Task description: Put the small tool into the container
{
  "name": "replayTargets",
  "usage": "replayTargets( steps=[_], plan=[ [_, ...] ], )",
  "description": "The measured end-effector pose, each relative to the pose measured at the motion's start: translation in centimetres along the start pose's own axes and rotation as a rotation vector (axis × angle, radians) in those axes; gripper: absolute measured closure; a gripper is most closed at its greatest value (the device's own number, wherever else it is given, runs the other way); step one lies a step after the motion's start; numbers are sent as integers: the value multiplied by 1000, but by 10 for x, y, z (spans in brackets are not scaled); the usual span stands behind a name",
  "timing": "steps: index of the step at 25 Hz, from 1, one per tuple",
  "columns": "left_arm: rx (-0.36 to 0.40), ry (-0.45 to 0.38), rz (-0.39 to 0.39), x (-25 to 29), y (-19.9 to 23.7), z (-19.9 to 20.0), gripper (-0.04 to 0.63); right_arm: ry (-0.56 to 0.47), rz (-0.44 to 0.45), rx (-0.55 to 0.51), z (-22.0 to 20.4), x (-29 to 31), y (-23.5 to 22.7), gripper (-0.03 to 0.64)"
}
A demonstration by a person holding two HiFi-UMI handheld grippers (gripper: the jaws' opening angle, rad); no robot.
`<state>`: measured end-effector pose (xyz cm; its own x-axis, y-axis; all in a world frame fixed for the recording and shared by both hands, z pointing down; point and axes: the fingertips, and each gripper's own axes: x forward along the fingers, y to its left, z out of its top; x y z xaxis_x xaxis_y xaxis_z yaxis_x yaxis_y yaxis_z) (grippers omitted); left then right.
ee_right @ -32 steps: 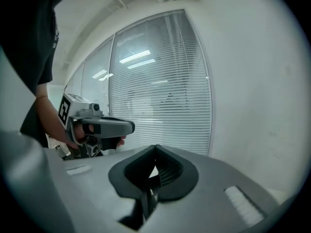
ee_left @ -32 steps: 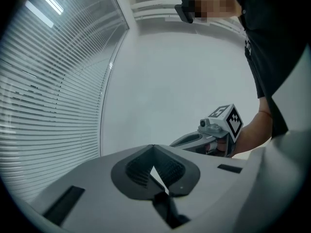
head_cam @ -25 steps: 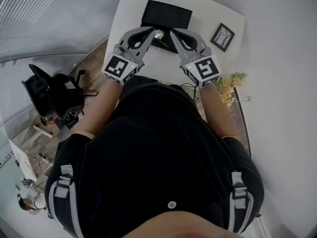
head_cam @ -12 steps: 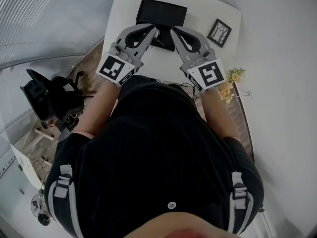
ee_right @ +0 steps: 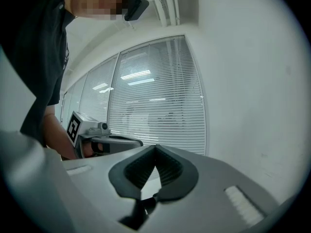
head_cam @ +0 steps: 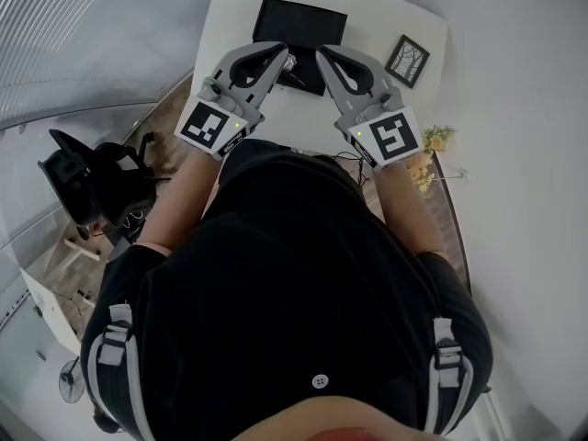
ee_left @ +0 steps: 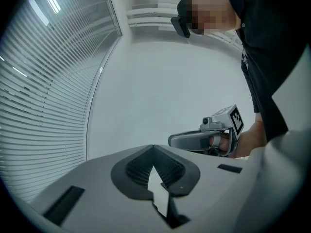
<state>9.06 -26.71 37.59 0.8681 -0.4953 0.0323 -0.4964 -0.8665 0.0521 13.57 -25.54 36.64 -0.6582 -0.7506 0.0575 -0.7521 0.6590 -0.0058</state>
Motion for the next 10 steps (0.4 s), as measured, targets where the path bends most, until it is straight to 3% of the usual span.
replayTargets(
  steps=[10],
  plan=[
    [-6,8,-2,1,1,0,588,12,-2,-2,-3,2,0,606]
  ],
)
